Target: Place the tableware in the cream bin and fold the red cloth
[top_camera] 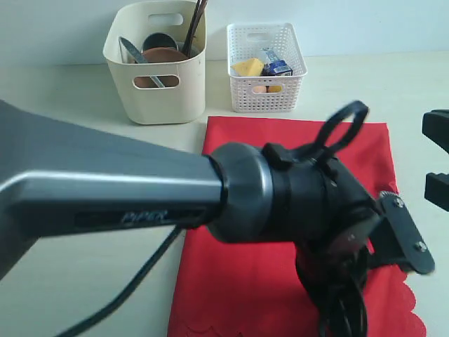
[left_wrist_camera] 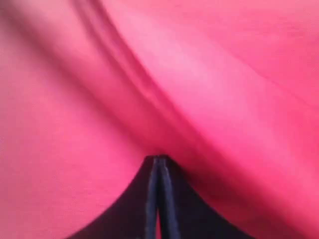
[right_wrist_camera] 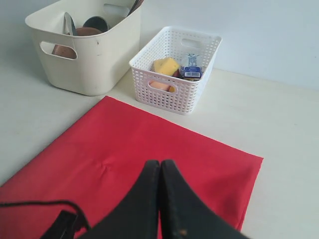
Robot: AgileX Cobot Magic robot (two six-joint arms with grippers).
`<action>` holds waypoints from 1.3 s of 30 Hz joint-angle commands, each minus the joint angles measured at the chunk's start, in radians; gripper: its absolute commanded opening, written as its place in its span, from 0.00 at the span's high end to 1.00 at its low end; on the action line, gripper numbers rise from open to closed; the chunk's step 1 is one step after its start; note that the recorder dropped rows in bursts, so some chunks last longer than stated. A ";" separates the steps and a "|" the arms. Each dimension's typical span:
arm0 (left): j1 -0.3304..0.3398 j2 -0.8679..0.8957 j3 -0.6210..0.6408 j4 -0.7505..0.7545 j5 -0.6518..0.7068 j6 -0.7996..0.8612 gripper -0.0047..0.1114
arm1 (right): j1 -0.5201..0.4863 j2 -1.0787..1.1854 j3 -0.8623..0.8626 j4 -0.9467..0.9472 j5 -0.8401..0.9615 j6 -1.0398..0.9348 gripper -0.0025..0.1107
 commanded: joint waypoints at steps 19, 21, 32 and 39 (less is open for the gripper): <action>0.031 -0.562 0.456 0.088 -0.195 -0.151 0.95 | -0.002 0.026 0.005 -0.032 -0.043 0.072 0.98; 0.079 -0.652 0.542 0.119 -0.263 -0.199 0.95 | -0.002 0.069 0.005 -0.029 -0.064 0.081 0.98; 0.366 -1.037 0.937 0.115 -0.587 -0.264 0.95 | 0.002 0.719 -0.124 0.047 -0.251 0.098 0.98; 0.486 -1.124 1.039 0.112 -0.653 -0.286 0.95 | 0.053 1.020 -0.279 0.047 -0.196 0.104 0.98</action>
